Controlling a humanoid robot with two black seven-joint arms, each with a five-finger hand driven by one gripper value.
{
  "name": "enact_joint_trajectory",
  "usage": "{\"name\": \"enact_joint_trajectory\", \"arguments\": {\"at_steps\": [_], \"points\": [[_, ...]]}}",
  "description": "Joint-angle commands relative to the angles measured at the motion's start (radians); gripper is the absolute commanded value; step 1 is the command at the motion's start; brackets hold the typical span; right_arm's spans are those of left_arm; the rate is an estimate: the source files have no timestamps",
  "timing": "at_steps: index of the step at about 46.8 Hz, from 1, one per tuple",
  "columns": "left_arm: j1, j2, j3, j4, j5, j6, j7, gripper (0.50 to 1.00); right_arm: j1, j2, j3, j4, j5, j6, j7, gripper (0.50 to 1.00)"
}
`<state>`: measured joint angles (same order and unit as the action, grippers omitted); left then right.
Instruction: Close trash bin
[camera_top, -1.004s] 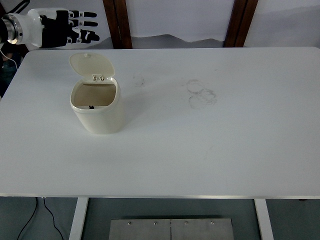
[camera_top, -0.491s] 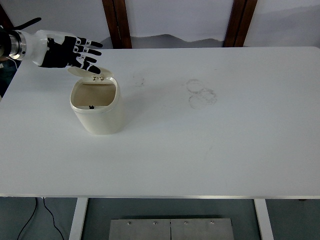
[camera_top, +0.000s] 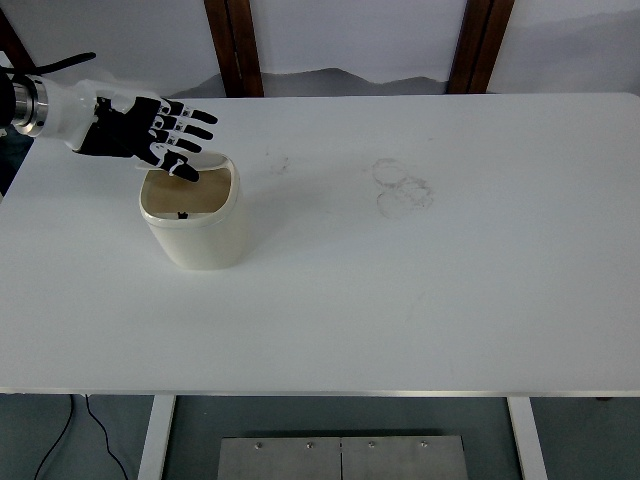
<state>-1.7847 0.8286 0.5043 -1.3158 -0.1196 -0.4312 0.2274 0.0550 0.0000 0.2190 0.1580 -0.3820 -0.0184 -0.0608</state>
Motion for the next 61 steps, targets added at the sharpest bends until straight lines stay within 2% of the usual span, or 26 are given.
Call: {"name": "enact_joint_trajectory", "arguments": {"at_steps": [1,61], "points": [[-0.004,0.007,0.017,-0.014,0.000,-0.001,0.000,1.000,0.000,0.000,-0.001,0.000,-0.001,0.000,-0.001,0.995],[0.057,0.009,0.028,-0.017,0.000,0.000,-0.002,1.000,-0.001,0.000,-0.001,0.000,0.000,0.000,0.001,0.995]]}}
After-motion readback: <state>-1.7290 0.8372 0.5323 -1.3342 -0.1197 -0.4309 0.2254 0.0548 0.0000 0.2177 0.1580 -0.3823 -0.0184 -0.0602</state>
